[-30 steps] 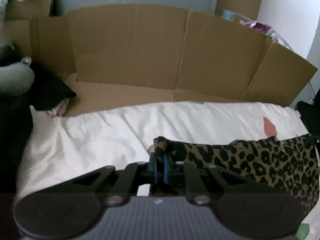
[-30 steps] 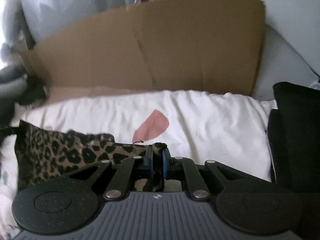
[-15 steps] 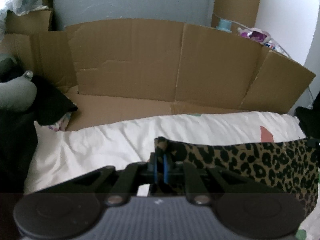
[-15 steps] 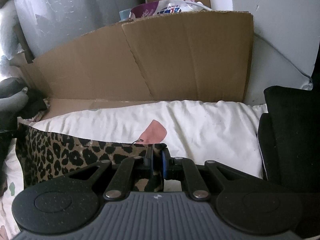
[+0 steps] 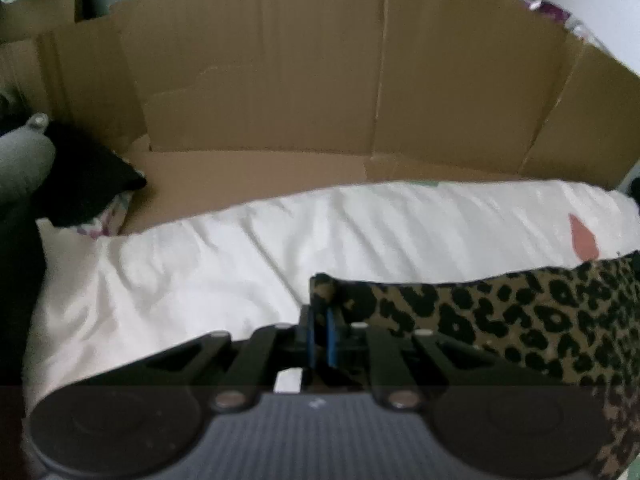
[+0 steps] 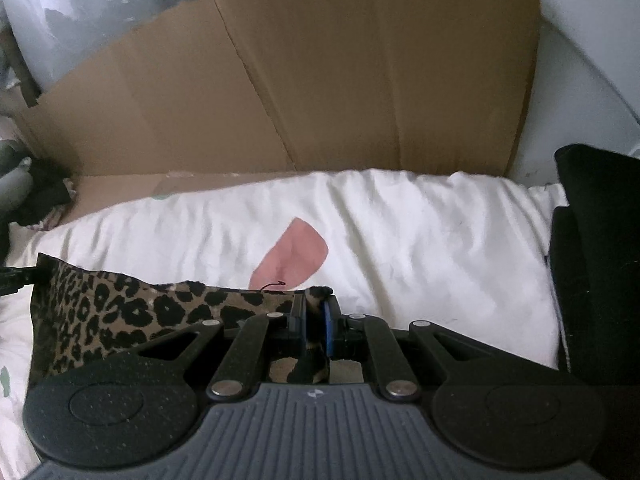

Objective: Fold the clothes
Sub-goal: 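Close both grippers on the folded skirt edge again, then grasp the leopard-print skirt edge with both grippers side by side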

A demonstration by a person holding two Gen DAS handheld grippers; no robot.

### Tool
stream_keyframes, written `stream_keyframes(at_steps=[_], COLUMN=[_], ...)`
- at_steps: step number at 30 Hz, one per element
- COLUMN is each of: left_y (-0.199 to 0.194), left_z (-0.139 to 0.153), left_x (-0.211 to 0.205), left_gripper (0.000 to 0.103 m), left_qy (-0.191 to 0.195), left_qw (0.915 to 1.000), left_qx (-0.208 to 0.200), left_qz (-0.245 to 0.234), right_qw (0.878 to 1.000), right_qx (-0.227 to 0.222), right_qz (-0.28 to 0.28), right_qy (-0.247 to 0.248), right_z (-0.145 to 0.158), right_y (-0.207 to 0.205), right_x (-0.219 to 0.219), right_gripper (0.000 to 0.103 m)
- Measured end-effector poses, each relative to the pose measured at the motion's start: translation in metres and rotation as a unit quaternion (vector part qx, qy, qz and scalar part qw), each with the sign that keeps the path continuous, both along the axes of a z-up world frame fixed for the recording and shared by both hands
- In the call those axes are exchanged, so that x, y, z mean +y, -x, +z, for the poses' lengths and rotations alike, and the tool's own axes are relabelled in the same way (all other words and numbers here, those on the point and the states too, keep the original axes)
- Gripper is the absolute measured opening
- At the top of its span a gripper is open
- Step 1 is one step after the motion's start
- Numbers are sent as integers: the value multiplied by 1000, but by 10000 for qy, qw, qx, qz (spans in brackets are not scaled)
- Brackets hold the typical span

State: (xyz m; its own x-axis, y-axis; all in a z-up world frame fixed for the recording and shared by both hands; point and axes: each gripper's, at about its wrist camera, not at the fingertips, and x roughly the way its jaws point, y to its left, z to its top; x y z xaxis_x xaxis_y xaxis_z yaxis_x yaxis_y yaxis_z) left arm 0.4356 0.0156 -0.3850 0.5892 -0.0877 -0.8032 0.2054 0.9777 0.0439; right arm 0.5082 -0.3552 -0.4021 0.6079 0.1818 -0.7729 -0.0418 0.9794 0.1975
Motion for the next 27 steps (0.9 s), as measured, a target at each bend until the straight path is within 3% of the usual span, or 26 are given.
stream_keyframes(at_steps=[5, 10, 16, 21, 27], left_y=[-9, -3, 3, 13, 25], left_z=[-21, -7, 11, 24, 29], left_x=[2, 14, 22, -6, -48], left_gripper=[0, 3, 8, 16, 17], left_qy=[-239, -166, -34, 313, 588], left_qw=[9993, 9991, 9976, 9986, 9978], left_qx=[195, 4, -283, -283, -133], left_qz=[199, 402, 634, 316, -257], right_qw=[9997, 9990, 9996, 9997, 9985], right_qx=[171, 310, 162, -98, -227], right_qz=[101, 165, 87, 145, 488], right_qy=[142, 258, 224, 147, -52], right_z=[-15, -23, -7, 10, 20], right_y=[-9, -13, -10, -3, 8], right_x=[7, 11, 9, 15, 33], right_gripper=[7, 12, 20, 22, 22])
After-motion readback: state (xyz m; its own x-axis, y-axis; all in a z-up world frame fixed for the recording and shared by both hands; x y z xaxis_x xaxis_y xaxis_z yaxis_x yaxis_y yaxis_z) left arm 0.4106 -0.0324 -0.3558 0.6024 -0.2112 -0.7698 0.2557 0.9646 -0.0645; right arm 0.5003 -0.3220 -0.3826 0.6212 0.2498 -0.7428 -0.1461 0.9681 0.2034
